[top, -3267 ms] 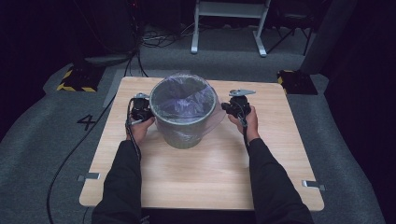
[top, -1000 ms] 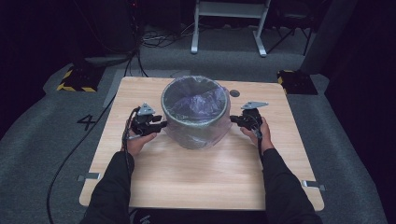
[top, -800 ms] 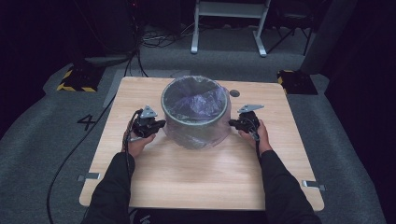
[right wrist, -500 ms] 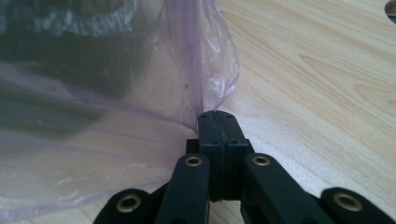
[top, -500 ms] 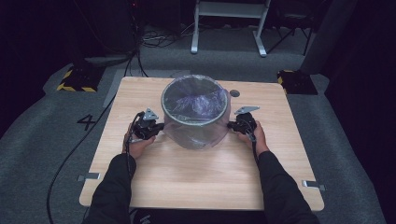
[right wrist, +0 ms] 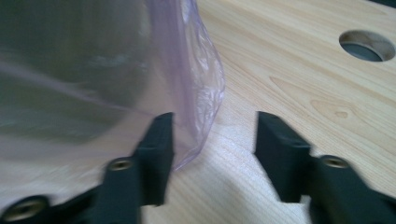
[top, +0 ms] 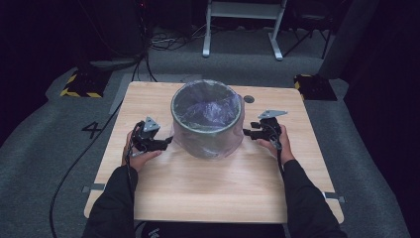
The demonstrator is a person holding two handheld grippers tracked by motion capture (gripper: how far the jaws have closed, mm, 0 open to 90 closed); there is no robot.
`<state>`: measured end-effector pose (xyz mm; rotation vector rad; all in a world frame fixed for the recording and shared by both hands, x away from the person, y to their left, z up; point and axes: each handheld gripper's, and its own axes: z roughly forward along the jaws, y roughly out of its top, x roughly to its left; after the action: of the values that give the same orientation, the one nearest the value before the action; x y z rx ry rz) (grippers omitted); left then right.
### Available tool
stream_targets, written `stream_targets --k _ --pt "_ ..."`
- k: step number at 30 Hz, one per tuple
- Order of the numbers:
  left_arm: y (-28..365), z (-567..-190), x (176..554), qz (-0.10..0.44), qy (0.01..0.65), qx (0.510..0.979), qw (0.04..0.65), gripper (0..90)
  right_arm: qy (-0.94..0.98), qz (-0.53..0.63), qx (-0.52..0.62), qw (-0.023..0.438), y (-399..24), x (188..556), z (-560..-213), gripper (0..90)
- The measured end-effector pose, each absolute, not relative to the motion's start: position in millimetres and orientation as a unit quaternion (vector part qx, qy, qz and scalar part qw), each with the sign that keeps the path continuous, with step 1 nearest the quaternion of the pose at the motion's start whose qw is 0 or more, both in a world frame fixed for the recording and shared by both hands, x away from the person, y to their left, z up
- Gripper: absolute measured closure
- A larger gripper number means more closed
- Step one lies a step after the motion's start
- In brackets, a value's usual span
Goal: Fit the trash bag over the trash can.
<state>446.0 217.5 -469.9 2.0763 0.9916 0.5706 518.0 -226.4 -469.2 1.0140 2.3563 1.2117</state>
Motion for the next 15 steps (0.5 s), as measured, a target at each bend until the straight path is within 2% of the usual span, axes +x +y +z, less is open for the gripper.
stream_targets --k 5,8,11,15 --pt "220 -475 434 0.216 0.381 0.818 0.374 19.9 0.815 0.441 0.349 0.137 -243 510 -460 21.9" --pt "221 -478 432 0.184 0.385 0.823 0.375 15.8 0.816 0.437 0.346 0.150 -248 505 -452 22.3" --pt "219 -482 426 0.203 0.380 0.826 0.364 15.7 0.816 0.452 0.328 0.152 -253 500 -441 21.8" --pt "215 -487 419 0.197 0.369 0.836 0.354 15.6 0.814 0.461 0.310 0.166 -252 490 -423 21.6"
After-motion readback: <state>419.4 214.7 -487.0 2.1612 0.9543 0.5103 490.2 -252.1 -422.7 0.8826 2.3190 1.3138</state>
